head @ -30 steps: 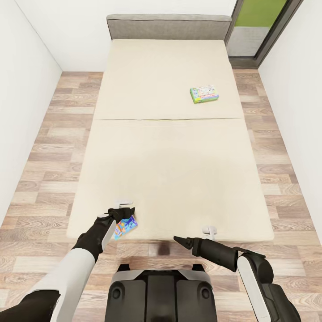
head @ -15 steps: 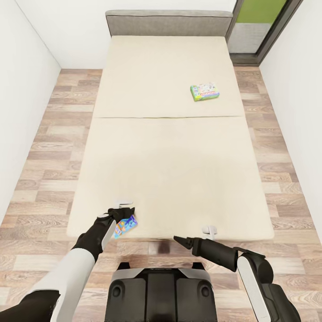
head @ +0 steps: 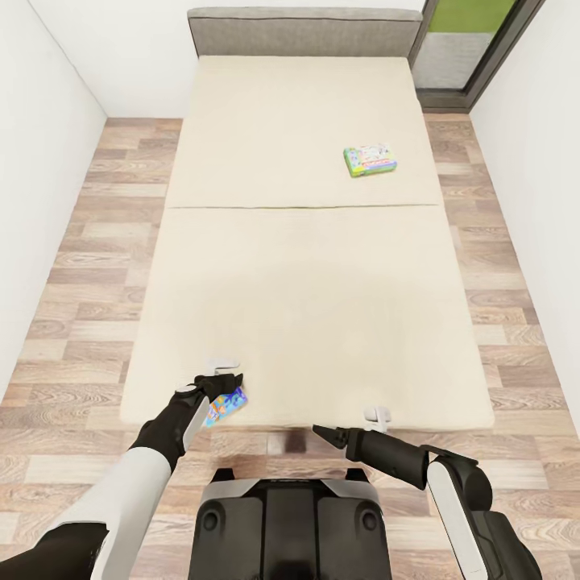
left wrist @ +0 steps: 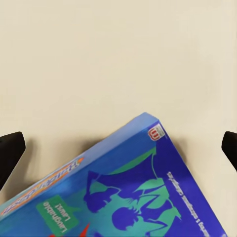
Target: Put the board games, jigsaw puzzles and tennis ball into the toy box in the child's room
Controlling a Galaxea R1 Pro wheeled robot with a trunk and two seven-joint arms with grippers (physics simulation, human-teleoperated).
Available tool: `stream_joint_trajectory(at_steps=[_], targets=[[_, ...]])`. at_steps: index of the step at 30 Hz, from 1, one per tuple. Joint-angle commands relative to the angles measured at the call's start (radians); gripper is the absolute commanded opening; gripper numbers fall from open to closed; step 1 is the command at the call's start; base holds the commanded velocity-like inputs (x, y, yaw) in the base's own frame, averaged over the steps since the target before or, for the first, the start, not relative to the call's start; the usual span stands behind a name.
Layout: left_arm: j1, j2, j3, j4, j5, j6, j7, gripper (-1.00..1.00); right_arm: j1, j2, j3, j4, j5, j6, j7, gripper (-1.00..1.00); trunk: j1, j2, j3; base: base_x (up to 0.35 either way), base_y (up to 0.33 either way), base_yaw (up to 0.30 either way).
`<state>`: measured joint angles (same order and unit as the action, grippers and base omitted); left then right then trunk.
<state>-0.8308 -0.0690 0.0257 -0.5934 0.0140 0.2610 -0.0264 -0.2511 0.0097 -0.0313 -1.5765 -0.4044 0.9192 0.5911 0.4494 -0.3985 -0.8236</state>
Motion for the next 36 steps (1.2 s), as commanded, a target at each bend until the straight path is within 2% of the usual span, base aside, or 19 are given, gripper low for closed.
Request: stream_joint_trajectory(at_steps=[1, 28, 33, 36], targets=[[0.000, 0.000, 0.003, -0.002, 0.001, 0.006, -0.003, 1.00, 0.000, 0.001, -0.002, 0.000, 0.002, 0.006, 0.006, 1.00, 0.001, -0.002, -0.001, 0.000, 0.000, 0.000], [0.001, 0.000, 0.003, -0.002, 0.001, 0.006, -0.003, 1.00, 0.000, 0.001, -0.002, 0.000, 0.002, 0.006, 0.006, 1.00, 0.001, -0.002, -0.002, 0.000, 0.000, 0.000], [0.001, 0.000, 0.002, -0.002, 0.001, 0.006, -0.003, 1.00, 0.000, 0.001, -0.002, 0.000, 0.002, 0.006, 0.006, 1.00, 0.020, -0.037, -0.018, 0.000, 0.000, 0.000], [0.001, 0.000, 0.002, -0.001, 0.001, 0.006, -0.003, 1.00, 0.000, 0.001, -0.002, 0.000, 0.002, 0.006, 0.006, 1.00, 0.020, -0.037, -0.018, 0.000, 0.000, 0.000]])
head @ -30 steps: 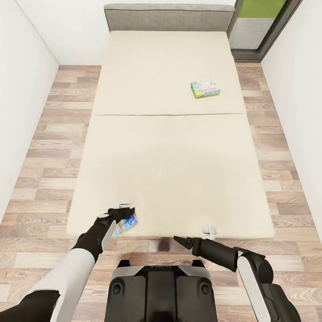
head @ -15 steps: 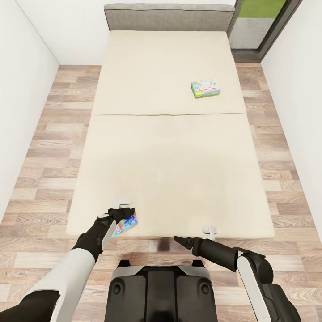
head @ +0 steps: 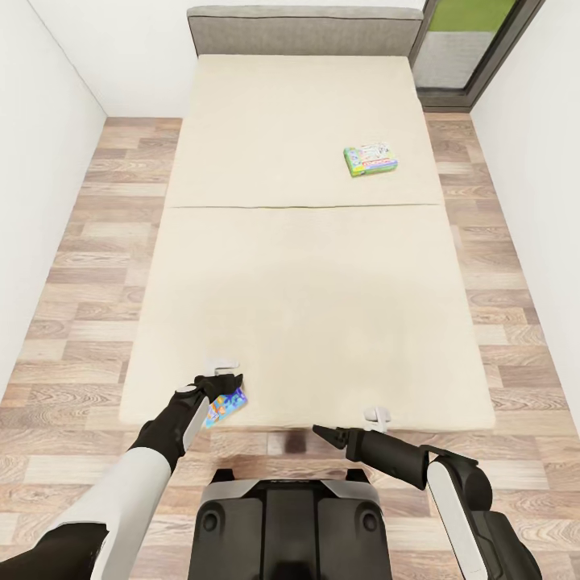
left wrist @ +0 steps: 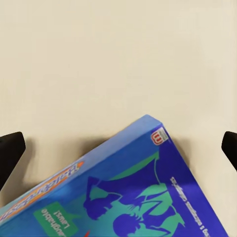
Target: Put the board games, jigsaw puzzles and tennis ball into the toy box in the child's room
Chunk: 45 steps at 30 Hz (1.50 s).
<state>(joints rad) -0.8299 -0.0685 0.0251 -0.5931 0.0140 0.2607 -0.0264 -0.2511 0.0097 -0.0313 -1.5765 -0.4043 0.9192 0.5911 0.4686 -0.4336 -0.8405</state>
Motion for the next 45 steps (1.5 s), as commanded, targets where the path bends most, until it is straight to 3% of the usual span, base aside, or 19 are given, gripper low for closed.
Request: stream_joint_trajectory(at_steps=[1, 45], targets=[[0.000, 0.000, 0.003, -0.002, 0.001, 0.006, -0.003, 1.00, 0.000, 0.001, -0.002, 0.000, 0.002, 0.006, 0.006, 1.00, 0.001, -0.001, -0.001, 0.000, 0.000, 0.000], [0.001, 0.000, 0.003, -0.002, 0.001, 0.006, -0.003, 1.00, 0.000, 0.001, -0.002, 0.000, 0.001, 0.006, 0.006, 1.00, 0.001, -0.001, -0.018, 0.000, 0.000, 0.000]])
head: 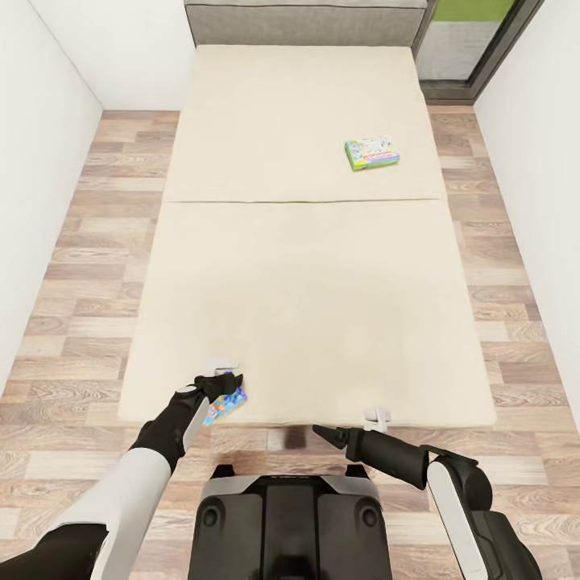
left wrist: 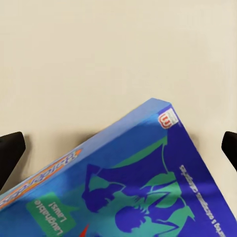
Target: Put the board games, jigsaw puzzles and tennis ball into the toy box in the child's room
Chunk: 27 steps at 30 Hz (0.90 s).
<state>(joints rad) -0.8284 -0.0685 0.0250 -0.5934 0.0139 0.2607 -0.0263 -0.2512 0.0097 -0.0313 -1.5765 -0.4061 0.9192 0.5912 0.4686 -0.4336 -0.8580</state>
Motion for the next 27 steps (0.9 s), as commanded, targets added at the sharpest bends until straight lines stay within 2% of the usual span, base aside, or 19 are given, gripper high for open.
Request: stream_joint_trajectory(at_steps=[1, 15, 27], targets=[[0.000, 0.000, 0.003, -0.002, 0.001, 0.006, -0.003, 1.00, 0.000, 0.001, -0.002, 0.000, 0.002, 0.006, 0.006, 1.00, 0.001, -0.001, -0.001, 0.000, 0.000, 0.000], [0.000, -0.001, 0.003, -0.002, 0.001, 0.006, -0.003, 1.00, 0.000, 0.001, -0.002, 0.000, 0.003, 0.006, 0.006, 1.00, 0.001, -0.001, -0.001, -0.093, 0.000, 0.000], [0.000, -0.002, 0.003, -0.002, 0.001, 0.007, -0.003, 1.00, 0.000, 0.001, -0.002, 0.000, 0.003, 0.006, 0.006, 1.00, 0.001, -0.001, -0.001, -0.027, 0.000, 0.000]])
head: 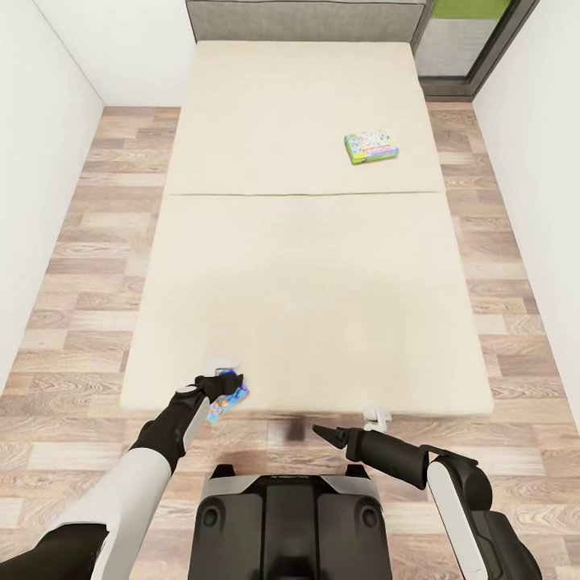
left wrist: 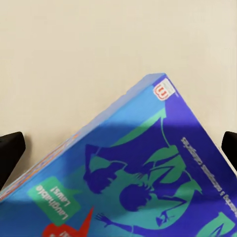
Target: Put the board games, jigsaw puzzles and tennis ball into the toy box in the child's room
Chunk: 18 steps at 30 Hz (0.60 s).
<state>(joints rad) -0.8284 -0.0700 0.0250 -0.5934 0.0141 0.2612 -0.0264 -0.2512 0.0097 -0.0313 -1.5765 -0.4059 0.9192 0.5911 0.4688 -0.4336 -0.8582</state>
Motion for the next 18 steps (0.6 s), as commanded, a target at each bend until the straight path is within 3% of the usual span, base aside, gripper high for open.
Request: stream_joint_trajectory(at_steps=[1, 18], targets=[[0.000, 0.000, 0.003, -0.002, 0.001, 0.006, -0.003, 1.00, 0.000, 0.001, -0.002, 0.000, 0.002, 0.006, 0.006, 1.00, 0.000, -0.001, -0.001, -0.079, 0.000, 0.000], [0.000, 0.001, 0.003, -0.002, 0.001, 0.007, -0.003, 1.00, 0.000, 0.001, -0.002, 0.000, 0.002, 0.006, 0.006, 1.00, 0.000, -0.001, -0.001, -0.048, 0.000, 0.000]])
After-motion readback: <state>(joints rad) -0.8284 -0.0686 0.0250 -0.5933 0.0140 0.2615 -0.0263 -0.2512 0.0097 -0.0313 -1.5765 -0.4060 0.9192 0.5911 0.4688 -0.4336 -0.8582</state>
